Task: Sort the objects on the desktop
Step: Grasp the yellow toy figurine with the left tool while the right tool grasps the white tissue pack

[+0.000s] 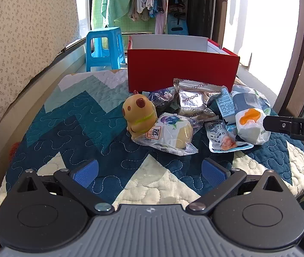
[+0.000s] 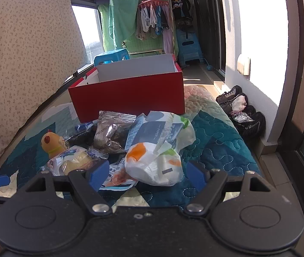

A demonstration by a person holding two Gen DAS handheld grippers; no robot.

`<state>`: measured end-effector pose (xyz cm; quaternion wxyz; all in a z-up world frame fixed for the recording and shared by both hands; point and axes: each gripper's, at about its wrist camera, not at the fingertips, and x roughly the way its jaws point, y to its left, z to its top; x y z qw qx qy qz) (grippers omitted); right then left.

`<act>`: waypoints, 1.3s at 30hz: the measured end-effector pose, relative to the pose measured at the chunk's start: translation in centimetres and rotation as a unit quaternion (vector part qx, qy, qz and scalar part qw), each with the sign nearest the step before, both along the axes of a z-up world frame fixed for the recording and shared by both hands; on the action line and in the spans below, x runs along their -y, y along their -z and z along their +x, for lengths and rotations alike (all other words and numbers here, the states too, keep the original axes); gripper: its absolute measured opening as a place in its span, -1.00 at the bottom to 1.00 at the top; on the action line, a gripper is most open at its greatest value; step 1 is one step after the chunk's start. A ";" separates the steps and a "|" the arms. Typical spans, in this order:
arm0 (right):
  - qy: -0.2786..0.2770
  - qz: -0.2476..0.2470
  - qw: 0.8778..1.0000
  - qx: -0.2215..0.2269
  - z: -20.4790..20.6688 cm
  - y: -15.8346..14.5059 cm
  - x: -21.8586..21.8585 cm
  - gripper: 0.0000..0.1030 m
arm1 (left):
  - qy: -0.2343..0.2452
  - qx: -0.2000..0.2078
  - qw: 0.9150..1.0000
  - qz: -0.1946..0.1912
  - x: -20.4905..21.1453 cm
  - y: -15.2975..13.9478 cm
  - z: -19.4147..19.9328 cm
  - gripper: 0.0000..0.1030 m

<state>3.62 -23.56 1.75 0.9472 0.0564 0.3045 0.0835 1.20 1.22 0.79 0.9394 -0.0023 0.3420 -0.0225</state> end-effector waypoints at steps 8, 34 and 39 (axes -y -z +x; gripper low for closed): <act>0.006 -0.001 1.000 0.000 0.2 -0.1 -0.2 0.53 | 0.008 0.009 1.000 0.009 0.1 0.2 0.6 1.00; 0.018 -0.049 0.998 -0.027 3.6 0.3 -1.5 0.53 | -0.019 0.016 1.000 0.011 -2.7 -0.4 7.2 0.99; 0.024 -0.057 0.997 -0.048 6.0 1.1 -1.6 0.53 | -0.017 -0.006 1.000 0.019 -2.7 0.4 9.1 0.99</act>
